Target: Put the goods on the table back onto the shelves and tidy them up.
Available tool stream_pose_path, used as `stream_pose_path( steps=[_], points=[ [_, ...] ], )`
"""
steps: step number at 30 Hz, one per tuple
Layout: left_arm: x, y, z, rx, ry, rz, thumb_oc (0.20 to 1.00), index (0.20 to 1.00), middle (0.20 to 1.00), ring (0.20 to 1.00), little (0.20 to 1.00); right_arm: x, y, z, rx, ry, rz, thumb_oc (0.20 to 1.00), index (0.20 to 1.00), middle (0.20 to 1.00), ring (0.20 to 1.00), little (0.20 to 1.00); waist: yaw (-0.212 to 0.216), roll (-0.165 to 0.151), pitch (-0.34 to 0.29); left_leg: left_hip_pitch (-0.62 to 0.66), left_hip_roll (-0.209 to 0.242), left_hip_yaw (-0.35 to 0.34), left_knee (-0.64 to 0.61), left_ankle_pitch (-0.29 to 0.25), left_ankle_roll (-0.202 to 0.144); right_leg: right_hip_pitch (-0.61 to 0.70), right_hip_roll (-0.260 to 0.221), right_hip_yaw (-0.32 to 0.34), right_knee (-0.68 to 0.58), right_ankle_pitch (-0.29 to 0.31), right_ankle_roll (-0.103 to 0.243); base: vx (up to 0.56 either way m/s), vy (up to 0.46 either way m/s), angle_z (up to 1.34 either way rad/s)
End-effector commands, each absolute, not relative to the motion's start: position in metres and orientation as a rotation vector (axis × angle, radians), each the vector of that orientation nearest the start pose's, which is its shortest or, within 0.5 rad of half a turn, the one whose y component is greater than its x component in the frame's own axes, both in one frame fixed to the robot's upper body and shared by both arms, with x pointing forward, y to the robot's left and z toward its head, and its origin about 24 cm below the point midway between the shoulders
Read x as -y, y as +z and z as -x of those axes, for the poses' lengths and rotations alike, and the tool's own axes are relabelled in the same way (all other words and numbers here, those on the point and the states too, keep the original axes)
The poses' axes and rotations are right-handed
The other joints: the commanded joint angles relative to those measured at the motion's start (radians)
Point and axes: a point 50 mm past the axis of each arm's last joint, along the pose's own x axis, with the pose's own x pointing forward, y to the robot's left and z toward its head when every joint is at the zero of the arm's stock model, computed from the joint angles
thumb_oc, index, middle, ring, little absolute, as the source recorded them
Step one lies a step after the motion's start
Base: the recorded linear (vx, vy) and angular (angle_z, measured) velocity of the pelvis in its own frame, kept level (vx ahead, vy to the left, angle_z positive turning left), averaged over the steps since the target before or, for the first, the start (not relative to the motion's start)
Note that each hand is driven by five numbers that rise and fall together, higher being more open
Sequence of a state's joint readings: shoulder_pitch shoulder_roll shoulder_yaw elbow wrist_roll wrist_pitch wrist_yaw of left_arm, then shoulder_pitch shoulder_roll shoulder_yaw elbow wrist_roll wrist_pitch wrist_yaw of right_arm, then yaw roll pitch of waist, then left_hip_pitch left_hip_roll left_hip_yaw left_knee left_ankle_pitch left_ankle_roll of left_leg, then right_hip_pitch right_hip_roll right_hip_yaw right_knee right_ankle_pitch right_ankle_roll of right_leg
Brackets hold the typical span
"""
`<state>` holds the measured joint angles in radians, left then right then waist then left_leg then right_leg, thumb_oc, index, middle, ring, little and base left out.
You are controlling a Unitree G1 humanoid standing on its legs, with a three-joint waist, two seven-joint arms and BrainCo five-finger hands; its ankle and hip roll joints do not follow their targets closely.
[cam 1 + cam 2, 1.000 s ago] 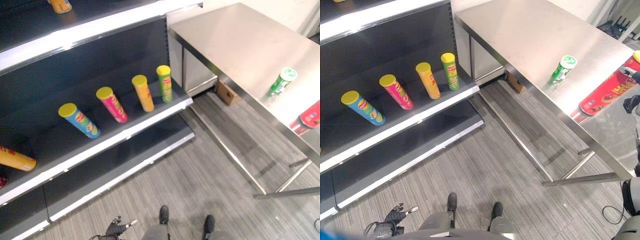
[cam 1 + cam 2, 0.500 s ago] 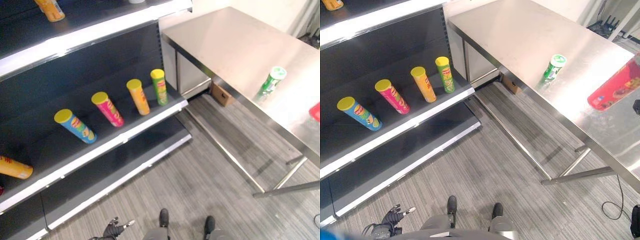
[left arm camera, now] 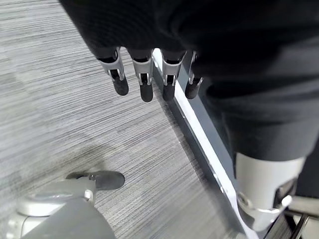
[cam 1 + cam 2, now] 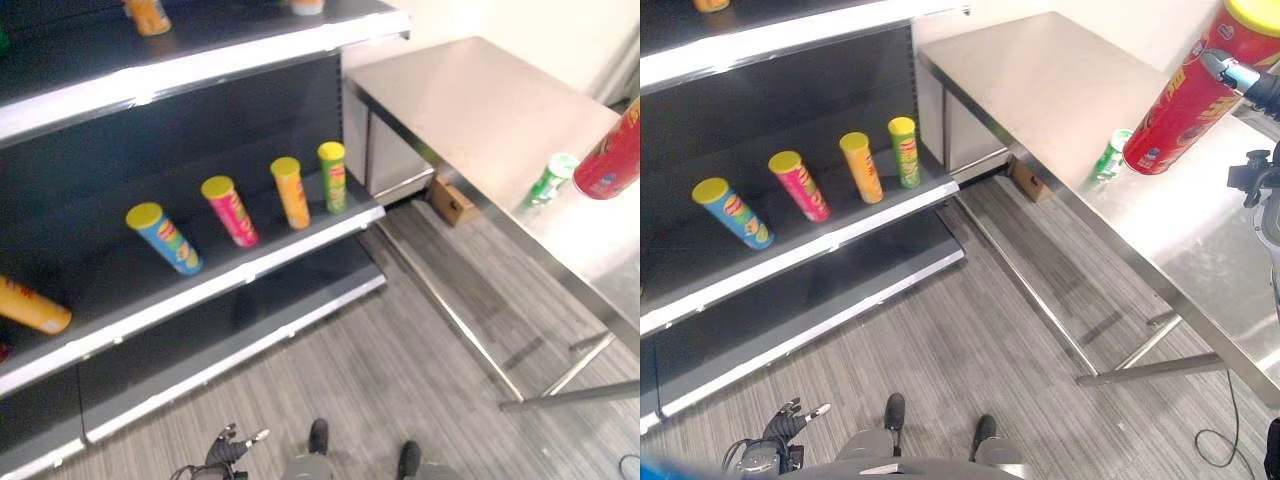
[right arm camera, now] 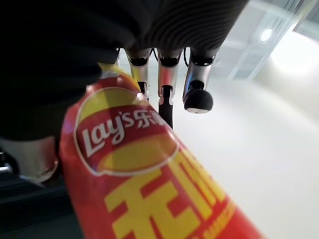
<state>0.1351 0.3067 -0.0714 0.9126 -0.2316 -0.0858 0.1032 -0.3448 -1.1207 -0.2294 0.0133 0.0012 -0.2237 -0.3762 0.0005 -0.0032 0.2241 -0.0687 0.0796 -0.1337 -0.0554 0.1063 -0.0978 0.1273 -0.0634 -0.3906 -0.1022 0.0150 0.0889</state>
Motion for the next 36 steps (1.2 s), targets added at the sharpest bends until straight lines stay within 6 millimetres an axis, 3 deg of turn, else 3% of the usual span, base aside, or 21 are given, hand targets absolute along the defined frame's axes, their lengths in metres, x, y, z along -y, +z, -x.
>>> stream_pose_path(
  steps=[1, 2, 3, 4, 5, 7, 8, 9, 14, 16, 18, 20, 21, 22, 23, 24, 25, 27, 30, 32, 36],
  points=[
    [-0.271, -0.122, -0.128, -0.863, 0.288, -0.194, 1.0, 1.0, 1.0, 1.0, 1.0, 0.297, 0.341, -0.228, 1.043, -0.49, 0.975, 0.2, 0.2, 0.2, 0.2, 0.2, 0.041, -0.031, 0.01, -0.041, 0.112, 0.058, 0.091, -0.068, -0.094, 0.008, -0.014, 0.034, 0.069, -0.21, 0.01, -0.07, 0.153, 0.5],
    [-0.27, -0.123, -0.128, -0.864, 0.289, -0.19, 1.0, 1.0, 1.0, 1.0, 1.0, 0.294, 0.34, -0.227, 1.048, -0.472, 0.978, 0.2, 0.2, 0.2, 0.2, 0.2, 0.038, -0.03, 0.013, -0.045, 0.146, 0.1, 0.089, -0.056, -0.094, 0.008, -0.027, 0.014, 0.075, -0.211, 0.013, -0.05, 0.131, 0.42],
    [-0.27, -0.123, -0.128, -0.863, 0.288, -0.191, 1.0, 1.0, 1.0, 1.0, 1.0, 0.294, 0.34, -0.226, 1.048, -0.473, 0.979, 0.2, 0.2, 0.2, 0.2, 0.2, 0.036, -0.029, 0.011, -0.05, 0.144, 0.097, 0.086, -0.05, -0.092, 0.003, -0.028, 0.012, 0.076, -0.207, 0.014, -0.02, 0.211, 0.65],
    [-0.27, -0.123, -0.128, -0.859, 0.297, -0.183, 1.0, 1.0, 1.0, 1.0, 1.0, 0.29, 0.336, -0.226, 1.043, -0.443, 0.97, 0.2, 0.2, 0.2, 0.2, 0.2, 0.027, -0.029, 0.013, -0.045, 0.215, 0.177, 0.079, -0.024, -0.1, 0.007, -0.051, -0.019, 0.086, -0.208, 0.021, 0.01, 0.315, 0.81],
    [-0.271, -0.122, -0.128, -0.85, 0.314, -0.177, 1.0, 1.0, 1.0, 1.0, 1.0, 0.29, 0.332, -0.225, 1.025, -0.428, 0.98, 0.2, 0.2, 0.2, 0.2, 0.2, 0.02, -0.026, 0.007, -0.042, 0.286, 0.211, 0.073, 0.021, -0.122, 0.016, -0.077, -0.046, 0.091, -0.203, 0.033, 0.02, 0.306, 0.81],
    [-0.271, -0.122, -0.128, -0.85, 0.313, -0.178, 1.0, 1.0, 1.0, 1.0, 1.0, 0.29, 0.332, -0.225, 1.024, -0.428, 0.98, 0.2, 0.2, 0.2, 0.2, 0.2, 0.02, -0.025, 0.007, -0.041, 0.286, 0.21, 0.071, 0.022, -0.122, 0.016, -0.075, -0.047, 0.091, -0.203, 0.033, 0.04, 0.187, 0.68],
    [-0.273, -0.122, -0.127, -0.852, 0.33, -0.171, 1.0, 1.0, 1.0, 1.0, 1.0, 0.289, 0.328, -0.224, 1.007, -0.416, 0.988, 0.2, 0.2, 0.2, 0.2, 0.2, 0.016, -0.016, -0.004, -0.031, 0.321, 0.219, 0.074, 0.05, -0.145, 0.032, -0.097, -0.064, 0.092, -0.195, 0.047, 0.09, 0.333, 0.78],
    [-0.274, -0.122, -0.125, -0.853, 0.335, -0.17, 1.0, 1.0, 1.0, 1.0, 1.0, 0.289, 0.326, -0.225, 0.996, -0.408, 0.989, 0.2, 0.2, 0.2, 0.2, 0.2, 0.018, -0.01, -0.011, -0.013, 0.324, 0.21, 0.078, 0.033, -0.153, 0.034, -0.113, -0.071, 0.094, -0.186, 0.055, 0.13, 0.425, 0.65],
    [-0.277, -0.122, -0.126, -0.866, 0.319, -0.209, 1.0, 1.0, 1.0, 1.0, 1.0, 0.287, 0.318, -0.226, 0.975, -0.4, 0.965, 0.2, 0.2, 0.2, 0.2, 0.2, 0.023, -0.013, -0.033, -0.027, 0.246, 0.188, 0.14, -0.094, -0.134, 0.04, -0.227, -0.093, 0.1, -0.112, 0.107, 0.08, 0.431, 0.47],
    [-0.281, -0.119, -0.13, -0.858, 0.315, -0.234, 1.0, 1.0, 1.0, 1.0, 1.0, 0.285, 0.312, -0.23, 0.96, -0.4, 0.952, 0.2, 0.2, 0.2, 0.2, 0.2, 0.031, -0.029, -0.039, -0.035, 0.19, 0.195, 0.146, -0.145, -0.1, 0.013, -0.297, -0.093, 0.116, -0.062, 0.132, 0.03, 0.454, 0.5],
    [-0.289, -0.116, -0.132, -0.85, 0.334, -0.263, 1.0, 1.0, 1.0, 1.0, 1.0, 0.283, 0.309, -0.233, 0.958, -0.404, 0.945, 0.2, 0.2, 0.2, 0.2, 0.2, 0.033, -0.046, -0.044, -0.031, 0.127, 0.218, 0.123, -0.163, -0.064, -0.025, -0.373, -0.101, 0.143, 0.024, 0.156, 0.01, 0.472, 0.12],
    [-0.291, -0.115, -0.133, -0.849, 0.341, -0.26, 1.0, 1.0, 1.0, 1.0, 1.0, 0.28, 0.308, -0.234, 0.956, -0.394, 0.941, 0.2, 0.2, 0.2, 0.2, 0.2, 0.034, -0.046, -0.045, -0.026, 0.108, 0.225, 0.11, -0.171, -0.048, -0.036, -0.389, -0.102, 0.153, 0.045, 0.155, 0.03, 0.347, 0.12],
    [-0.296, -0.112, -0.133, -0.844, 0.355, -0.27, 1.0, 1.0, 1.0, 1.0, 1.0, 0.278, 0.305, -0.235, 0.959, -0.386, 0.915, 0.2, 0.2, 0.2, 0.2, 0.2, 0.033, -0.054, -0.045, -0.012, 0.06, 0.234, 0.096, -0.186, -0.015, -0.058, -0.433, -0.086, 0.194, 0.124, 0.162, 0.05, 0.407, 0.14],
    [-0.297, -0.111, -0.133, -0.845, 0.352, -0.273, 1.0, 1.0, 1.0, 1.0, 1.0, 0.274, 0.304, -0.234, 0.968, -0.371, 0.906, 0.2, 0.2, 0.2, 0.2, 0.2, 0.029, -0.051, -0.036, -0.005, 0.038, 0.228, 0.099, -0.19, 0.002, -0.07, -0.444, -0.064, 0.231, 0.14, 0.154, 0.1, 0.65, 0.15],
    [-0.299, -0.11, -0.137, -0.848, 0.344, -0.286, 1.0, 1.0, 1.0, 1.0, 1.0, 0.27, 0.299, -0.234, 0.952, -0.335, 0.908, 0.2, 0.2, 0.2, 0.2, 0.2, 0.001, -0.041, -0.025, 0.013, 0.008, 0.204, 0.08, -0.189, 0.027, -0.112, -0.358, 0.06, 0.293, 0.059, 0.114, 0.11, 0.431, 0.35],
    [-0.298, -0.11, -0.14, -0.841, 0.337, -0.282, 1.0, 1.0, 1.0, 1.0, 1.0, 0.27, 0.298, -0.233, 0.949, -0.326, 0.909, 0.2, 0.2, 0.2, 0.2, 0.2, -0.005, -0.037, -0.024, 0.023, -0.001, 0.196, 0.073, -0.187, 0.034, -0.132, -0.311, 0.109, 0.309, 0.013, 0.106, 0.15, 0.376, 0.8],
    [-0.297, -0.109, -0.142, -0.835, 0.329, -0.282, 1.0, 1.0, 1.0, 1.0, 1.0, 0.27, 0.299, -0.233, 0.953, -0.321, 0.902, 0.2, 0.2, 0.2, 0.2, 0.2, -0.009, -0.029, -0.023, 0.029, -0.006, 0.187, 0.064, -0.183, 0.039, -0.146, -0.255, 0.146, 0.312, -0.048, 0.091, 0.14, 0.175, 0.77],
    [-0.293, -0.108, -0.149, -0.827, 0.303, -0.289, 1.0, 1.0, 1.0, 1.0, 1.0, 0.266, 0.3, -0.231, 0.972, -0.293, 0.874, 0.2, 0.2, 0.2, 0.2, 0.2, -0.025, -0.032, -0.01, 0.049, -0.026, 0.17, 0.055, -0.184, 0.049, -0.179, -0.163, 0.179, 0.29, -0.1, 0.069, 0.14, 0.14, 0.44],
    [-0.288, -0.11, -0.154, -0.83, 0.278, -0.291, 1.0, 1.0, 1.0, 1.0, 1.0, 0.263, 0.298, -0.23, 0.98, -0.265, 0.853, 0.2, 0.2, 0.2, 0.2, 0.2, -0.053, -0.044, 0.008, 0.066, -0.061, 0.146, 0.052, -0.185, 0.06, -0.228, -0.046, 0.244, 0.231, -0.107, 0.06, 0.12, 0.086, 0.16],
    [-0.282, -0.111, -0.157, -0.833, 0.251, -0.296, 1.0, 1.0, 1.0, 1.0, 1.0, 0.261, 0.295, -0.227, 0.984, -0.243, 0.836, 0.2, 0.2, 0.2, 0.2, 0.2, -0.069, -0.054, 0.016, 0.077, -0.091, 0.129, 0.053, -0.192, 0.066, -0.241, 0.008, 0.262, 0.191, -0.096, 0.055, 0.11, 0.064, 0.3],
    [-0.272, -0.113, -0.161, -0.825, 0.205, -0.314, 1.0, 1.0, 1.0, 1.0, 1.0, 0.257, 0.282, -0.226, 0.943, -0.18, 0.829, 0.2, 0.2, 0.2, 0.2, 0.2, -0.082, -0.066, 0.016, 0.083, -0.126, 0.105, 0.064, -0.21, 0.065, -0.21, 0.037, 0.272, 0.124, -0.081, 0.034, 0.12, -0.024, 0.53]
  ],
)
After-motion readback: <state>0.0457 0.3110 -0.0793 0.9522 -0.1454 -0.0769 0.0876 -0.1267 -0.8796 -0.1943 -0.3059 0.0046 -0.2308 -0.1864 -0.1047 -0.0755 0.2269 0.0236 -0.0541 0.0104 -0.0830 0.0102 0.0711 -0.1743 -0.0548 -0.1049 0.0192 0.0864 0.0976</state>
